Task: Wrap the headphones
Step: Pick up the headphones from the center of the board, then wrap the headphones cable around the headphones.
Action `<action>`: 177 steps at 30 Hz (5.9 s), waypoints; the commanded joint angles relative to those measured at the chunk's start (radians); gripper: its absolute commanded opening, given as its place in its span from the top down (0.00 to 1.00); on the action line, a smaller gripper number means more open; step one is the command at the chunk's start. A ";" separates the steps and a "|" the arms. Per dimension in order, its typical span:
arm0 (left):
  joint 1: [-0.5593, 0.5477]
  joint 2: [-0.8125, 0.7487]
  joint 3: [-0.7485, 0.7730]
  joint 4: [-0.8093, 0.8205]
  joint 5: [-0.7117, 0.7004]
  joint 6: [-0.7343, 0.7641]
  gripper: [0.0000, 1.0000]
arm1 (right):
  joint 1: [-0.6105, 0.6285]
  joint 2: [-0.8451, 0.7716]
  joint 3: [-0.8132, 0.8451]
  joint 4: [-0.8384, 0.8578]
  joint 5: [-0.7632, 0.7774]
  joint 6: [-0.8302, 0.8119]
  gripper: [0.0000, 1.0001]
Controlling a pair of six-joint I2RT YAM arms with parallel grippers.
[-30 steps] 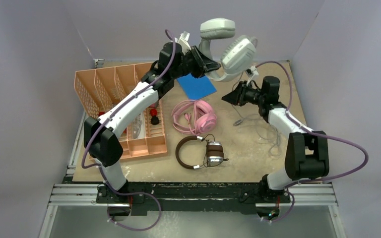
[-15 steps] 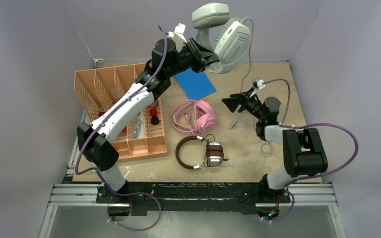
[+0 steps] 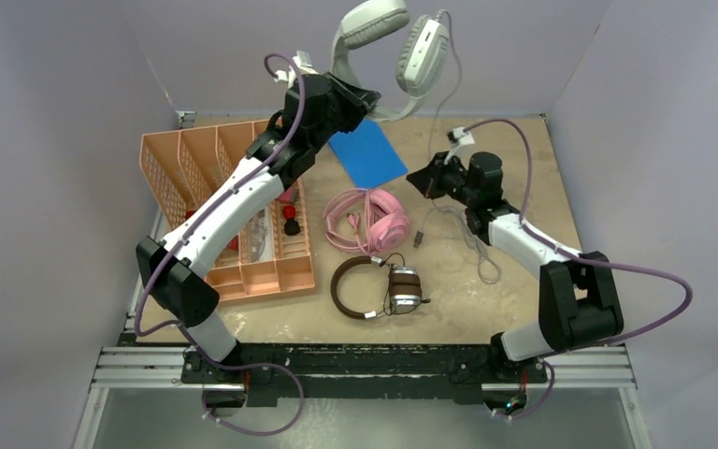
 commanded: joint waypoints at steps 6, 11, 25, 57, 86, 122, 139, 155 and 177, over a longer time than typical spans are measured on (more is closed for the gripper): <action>0.001 0.053 0.033 0.354 -0.011 -0.206 1.00 | 0.109 0.025 0.155 -0.518 0.056 -0.280 1.00; 0.005 0.114 0.060 0.418 0.020 -0.202 1.00 | 0.241 0.004 0.176 -0.603 0.190 -0.363 1.00; 0.049 0.253 0.288 0.176 -0.326 0.185 1.00 | 0.347 -0.451 0.005 -0.735 0.363 -0.361 1.00; 0.104 0.316 0.264 0.390 0.477 -0.125 1.00 | 0.365 -0.602 0.114 -0.967 0.783 -0.269 1.00; 0.102 0.197 0.195 0.095 0.538 0.154 1.00 | -0.146 -0.360 -0.005 -0.382 0.114 -0.034 0.14; -0.002 0.002 0.025 -0.066 0.477 0.948 1.00 | -0.360 -0.183 0.391 -0.617 -0.272 -0.458 1.00; -0.367 0.161 -0.012 -0.196 -0.148 1.617 1.00 | -0.335 0.281 0.906 -1.279 -0.386 -0.616 1.00; -0.222 0.048 -0.209 0.036 -0.296 0.939 1.00 | -0.338 0.121 0.884 -1.296 -0.225 -0.351 1.00; -0.145 0.282 0.129 -0.236 -0.593 0.227 1.00 | -0.102 -0.034 0.720 -1.262 -0.222 -0.411 1.00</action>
